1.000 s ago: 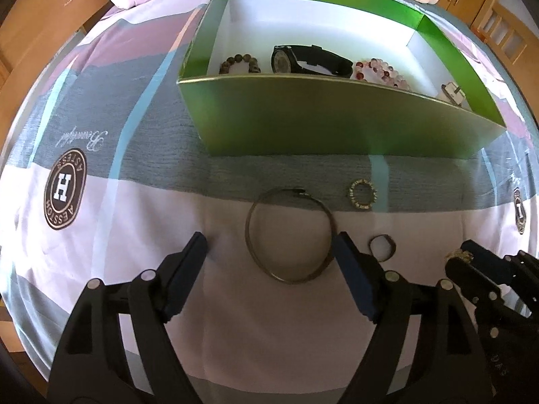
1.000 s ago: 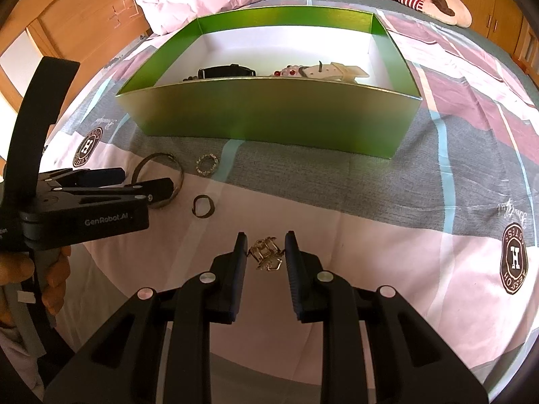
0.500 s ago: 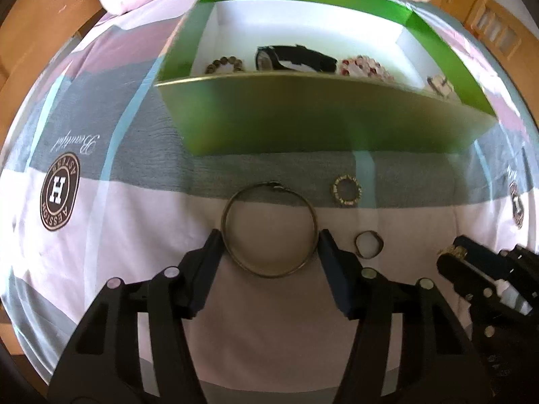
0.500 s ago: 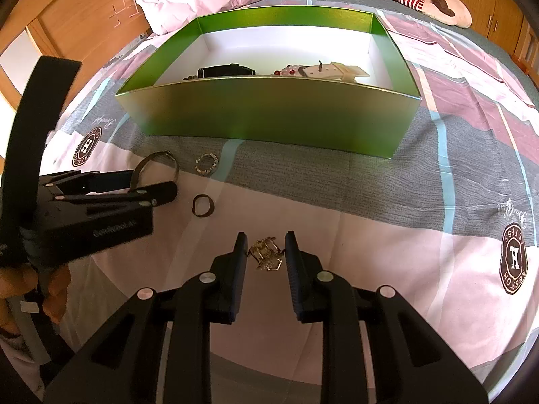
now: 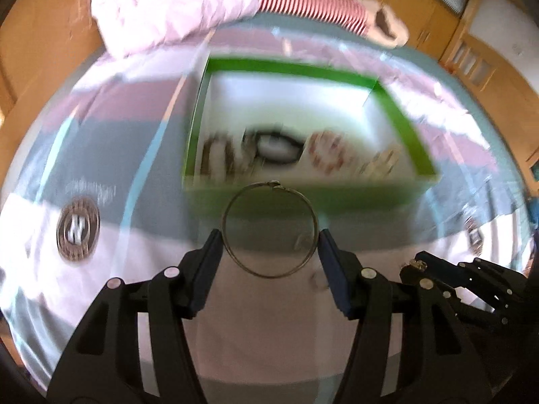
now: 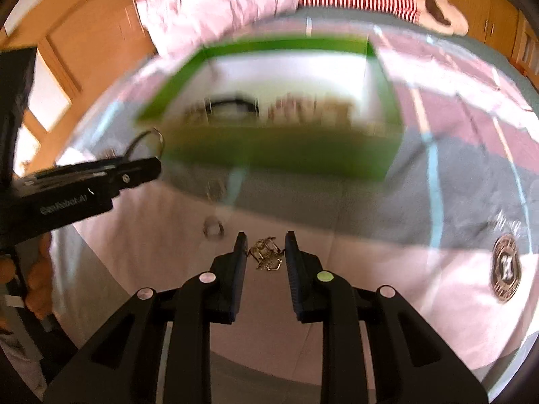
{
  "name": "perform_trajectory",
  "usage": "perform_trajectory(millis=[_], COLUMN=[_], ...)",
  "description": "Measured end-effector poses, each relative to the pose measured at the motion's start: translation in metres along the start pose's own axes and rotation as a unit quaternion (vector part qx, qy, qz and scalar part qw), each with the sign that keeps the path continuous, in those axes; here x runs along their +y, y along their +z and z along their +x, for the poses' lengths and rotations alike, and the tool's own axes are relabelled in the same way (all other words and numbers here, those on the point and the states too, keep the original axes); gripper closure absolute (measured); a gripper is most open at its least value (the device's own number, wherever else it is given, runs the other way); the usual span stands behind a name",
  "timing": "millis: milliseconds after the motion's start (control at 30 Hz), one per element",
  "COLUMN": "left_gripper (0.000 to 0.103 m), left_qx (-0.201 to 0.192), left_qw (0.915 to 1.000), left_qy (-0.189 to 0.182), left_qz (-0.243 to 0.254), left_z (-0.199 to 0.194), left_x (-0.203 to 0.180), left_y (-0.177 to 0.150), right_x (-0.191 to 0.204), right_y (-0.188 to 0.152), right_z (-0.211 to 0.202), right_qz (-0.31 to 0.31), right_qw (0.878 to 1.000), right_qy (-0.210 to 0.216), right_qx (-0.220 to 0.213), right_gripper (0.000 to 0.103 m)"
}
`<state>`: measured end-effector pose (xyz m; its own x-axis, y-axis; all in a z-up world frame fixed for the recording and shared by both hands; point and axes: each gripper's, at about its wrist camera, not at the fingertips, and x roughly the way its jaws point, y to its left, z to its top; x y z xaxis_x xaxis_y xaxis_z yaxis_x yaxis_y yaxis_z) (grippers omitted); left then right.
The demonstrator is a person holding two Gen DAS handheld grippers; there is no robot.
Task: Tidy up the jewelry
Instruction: 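Carry the bangle and charm into the green box and open both tools, then move the right tool over the small black ring while the left tool withdraws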
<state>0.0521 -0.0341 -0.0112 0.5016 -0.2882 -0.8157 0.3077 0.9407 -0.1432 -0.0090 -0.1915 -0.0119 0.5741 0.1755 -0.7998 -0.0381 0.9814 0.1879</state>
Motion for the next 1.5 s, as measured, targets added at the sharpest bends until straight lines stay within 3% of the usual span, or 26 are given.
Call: perform_trajectory(millis=[167,267,367,467,500,567,700,833,933,1000,1067,1167,1300,1333,1400,1500], left_gripper=[0.044,0.044,0.044,0.04,0.03,0.026,0.025,0.02,0.016,0.016,0.016,0.016,0.016,0.016,0.016,0.016], left_qx=[-0.033,-0.009,-0.001,-0.008,-0.008,0.001,0.007,0.014,0.013,0.025,0.063,0.097,0.112,0.112,0.116,0.121], left_qw=[0.999,0.9984,0.9989,0.9975,0.9968,0.9972,0.9995,0.9994,0.9995,0.9988,0.9943,0.9859,0.9828,0.9834,0.9844,0.9858], left_qy=[-0.026,-0.042,-0.025,-0.035,-0.042,-0.046,-0.017,-0.029,-0.018,-0.009,0.004,0.026,0.046,0.045,0.044,0.04], left_qz=[-0.015,-0.036,-0.039,-0.061,-0.068,-0.059,-0.027,-0.013,-0.02,-0.04,-0.086,-0.134,-0.139,-0.136,-0.125,-0.109], left_z=[0.009,0.035,0.063,0.086,0.093,0.096,0.066,0.018,-0.006,-0.006,0.005,0.02,0.03,0.031,0.033,0.036], left_x=[0.007,0.014,0.019,0.028,0.029,0.028,0.023,0.018,0.023,0.033,0.048,0.062,0.062,0.06,0.054,0.045], left_y=[0.05,0.07,0.089,0.101,0.101,0.1,0.097,0.068,0.023,-0.008,-0.033,-0.047,-0.043,-0.042,-0.042,-0.042], right_x=[-0.014,-0.032,-0.045,-0.052,-0.054,-0.057,-0.049,-0.018,0.012,0.033,0.048,0.067,0.075,0.071,0.06,0.043], right_y=[0.061,0.101,0.121,0.125,0.125,0.12,0.096,0.049,0.017,0.003,-0.005,-0.01,-0.015,-0.015,-0.013,-0.015], right_z=[-0.002,0.035,0.066,0.085,0.087,0.075,0.029,-0.005,0.015,0.038,0.055,0.068,0.081,0.08,0.077,0.072], right_qz=[0.011,0.036,0.053,0.062,0.058,0.057,0.063,0.017,-0.018,-0.045,-0.059,-0.072,-0.109,-0.101,-0.082,-0.058], right_qw=[0.999,0.999,0.998,0.998,0.998,0.998,0.997,0.997,0.996,0.995,0.993,0.992,0.99,0.991,0.992,0.994], right_qy=[-0.009,-0.02,-0.031,-0.023,-0.028,-0.034,0.028,0.076,0.08,0.061,0.055,0.052,-0.007,0.002,0.008,0.01], right_qx=[-0.042,-0.024,-0.013,-0.001,-0.003,-0.012,-0.029,-0.004,0.046,0.071,0.086,0.084,0.09,0.088,0.094,0.094], right_gripper=[0.079,0.079,0.079,0.078,0.072,0.058,0.054,0.054,0.054,0.054,0.055,0.056,0.081,0.081,0.097,0.1])
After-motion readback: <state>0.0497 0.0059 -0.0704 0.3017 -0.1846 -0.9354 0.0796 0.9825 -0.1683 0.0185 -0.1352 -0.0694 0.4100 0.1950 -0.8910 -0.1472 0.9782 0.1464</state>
